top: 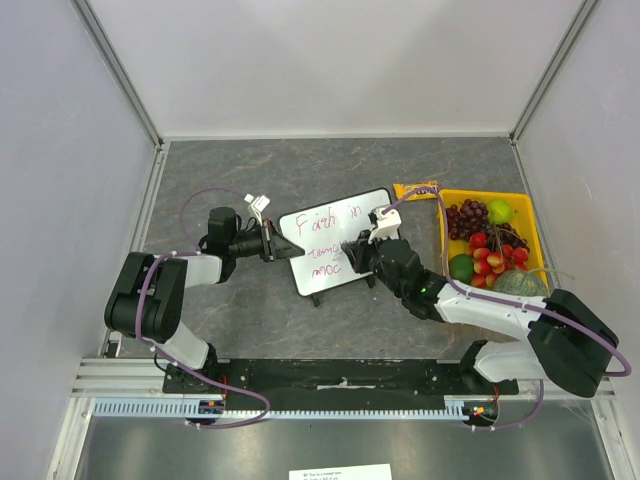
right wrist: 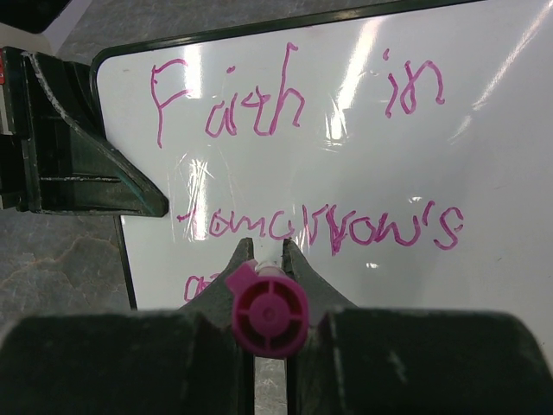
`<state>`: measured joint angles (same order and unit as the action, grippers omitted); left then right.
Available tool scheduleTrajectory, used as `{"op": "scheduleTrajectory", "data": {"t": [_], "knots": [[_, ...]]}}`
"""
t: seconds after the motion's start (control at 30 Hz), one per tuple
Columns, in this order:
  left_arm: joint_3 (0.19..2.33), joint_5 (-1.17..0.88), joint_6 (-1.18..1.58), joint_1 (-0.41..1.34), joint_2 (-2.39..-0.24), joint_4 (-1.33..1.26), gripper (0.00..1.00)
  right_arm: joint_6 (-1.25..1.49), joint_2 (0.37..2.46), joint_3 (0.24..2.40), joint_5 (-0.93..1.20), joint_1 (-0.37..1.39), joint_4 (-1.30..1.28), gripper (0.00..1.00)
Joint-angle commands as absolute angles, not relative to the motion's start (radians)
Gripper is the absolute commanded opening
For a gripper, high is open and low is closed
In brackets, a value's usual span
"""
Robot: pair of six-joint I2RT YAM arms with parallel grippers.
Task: Write a sentence on the whiteboard
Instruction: Write on the whiteboard with the whiteboard.
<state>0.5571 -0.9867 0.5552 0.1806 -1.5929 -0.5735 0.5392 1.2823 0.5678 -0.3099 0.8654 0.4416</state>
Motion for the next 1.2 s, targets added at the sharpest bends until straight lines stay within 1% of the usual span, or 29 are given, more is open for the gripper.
{"op": "scheduleTrajectory", "data": {"t": [0.0,0.17,0.47,1.17], "knots": [[0.545,-0.798,0.465,0.169,-1.632,-0.456,0.02,0.551,1.285,0.537,-0.307,0.861,0.457,0.0],[0.543,-0.801,0.465,0.167,-1.631,-0.456,0.02,0.555,1.261,0.525,-0.314,0.861,0.466,0.0],[0.545,-0.801,0.463,0.17,-1.634,-0.459,0.02,0.542,1.204,0.571,-0.324,0.859,0.468,0.0],[0.543,-0.801,0.465,0.167,-1.631,-0.459,0.02,0.531,1.287,0.551,-0.371,0.858,0.529,0.0]]}}
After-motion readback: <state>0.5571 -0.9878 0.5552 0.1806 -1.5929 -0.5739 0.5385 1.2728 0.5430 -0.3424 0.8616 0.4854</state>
